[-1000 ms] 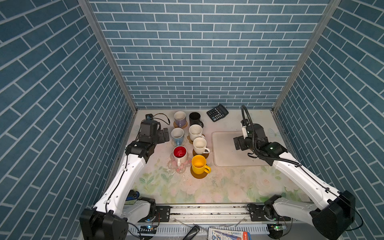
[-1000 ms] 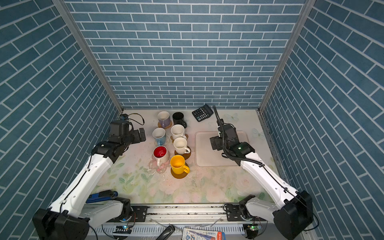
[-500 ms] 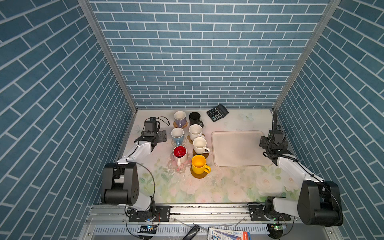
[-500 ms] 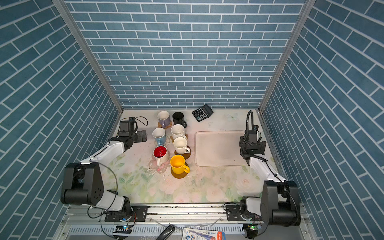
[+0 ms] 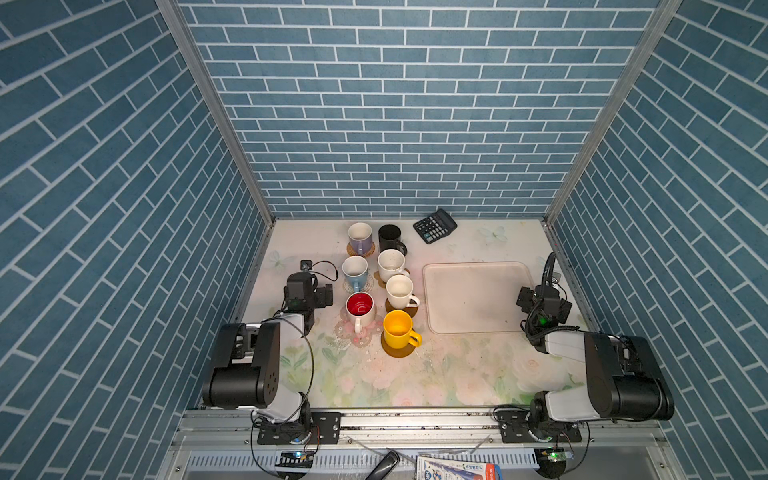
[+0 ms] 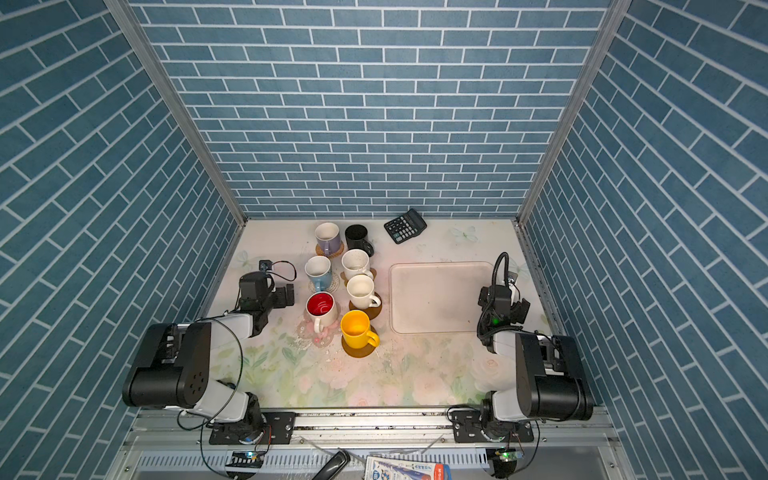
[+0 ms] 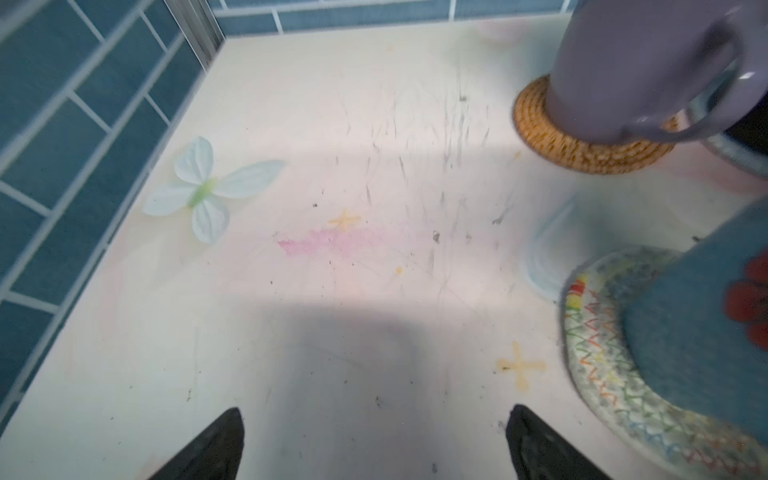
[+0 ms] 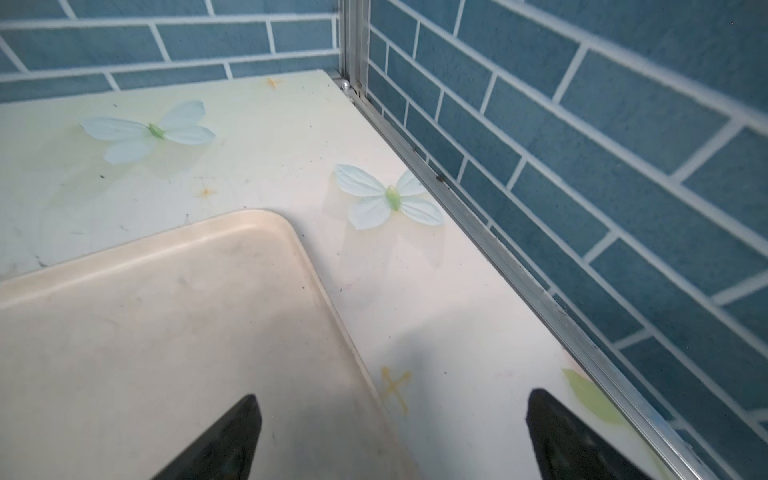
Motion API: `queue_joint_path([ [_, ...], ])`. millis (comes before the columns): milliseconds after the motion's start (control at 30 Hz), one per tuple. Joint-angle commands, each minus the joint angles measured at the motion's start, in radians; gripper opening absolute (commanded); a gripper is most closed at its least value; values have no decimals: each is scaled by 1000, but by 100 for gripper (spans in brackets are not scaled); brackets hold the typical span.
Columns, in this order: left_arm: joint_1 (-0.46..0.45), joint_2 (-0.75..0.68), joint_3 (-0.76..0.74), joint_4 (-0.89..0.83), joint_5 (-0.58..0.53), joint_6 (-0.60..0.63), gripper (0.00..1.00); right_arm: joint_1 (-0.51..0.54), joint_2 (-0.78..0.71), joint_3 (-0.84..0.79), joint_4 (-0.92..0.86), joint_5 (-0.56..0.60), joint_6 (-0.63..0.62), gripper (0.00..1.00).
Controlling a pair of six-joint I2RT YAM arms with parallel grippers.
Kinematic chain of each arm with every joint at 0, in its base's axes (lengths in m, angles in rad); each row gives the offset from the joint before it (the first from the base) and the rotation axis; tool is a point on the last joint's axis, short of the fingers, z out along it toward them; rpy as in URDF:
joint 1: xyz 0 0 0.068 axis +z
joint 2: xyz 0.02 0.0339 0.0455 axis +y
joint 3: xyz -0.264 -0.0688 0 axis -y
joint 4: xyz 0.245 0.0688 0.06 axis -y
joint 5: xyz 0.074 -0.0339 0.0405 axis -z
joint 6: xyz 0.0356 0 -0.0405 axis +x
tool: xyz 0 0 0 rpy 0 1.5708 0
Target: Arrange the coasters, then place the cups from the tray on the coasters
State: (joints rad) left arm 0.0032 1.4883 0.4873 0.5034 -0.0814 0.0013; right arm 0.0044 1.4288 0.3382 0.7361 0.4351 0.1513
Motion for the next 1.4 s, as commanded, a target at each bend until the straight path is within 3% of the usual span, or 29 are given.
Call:
queue_joint_path([
  [0,-9,-13,-79,265,-38,15,99,0,-13,-82,281,-70,-43,99],
  [133,-21,26,-153,447,-35,27,99,1,2,-147,420,-151,-74,99],
  [433,-26,31,-148,438,-80,22,99,43,80,-219,640,-195,-144,99],
  [600,-28,30,-142,423,-89,22,99,85,182,-188,660,-324,-245,99],
  [700,-29,32,-139,417,-94,20,99,67,152,-148,567,-314,-209,99],
  [867,-31,32,-127,400,-103,19,99,-21,115,54,127,-370,-112,99],
  [900,-32,33,-127,400,-105,19,99,-52,115,62,117,-411,-93,99],
  [1367,-34,31,-127,400,-108,20,99,-47,116,61,121,-405,-99,99],
])
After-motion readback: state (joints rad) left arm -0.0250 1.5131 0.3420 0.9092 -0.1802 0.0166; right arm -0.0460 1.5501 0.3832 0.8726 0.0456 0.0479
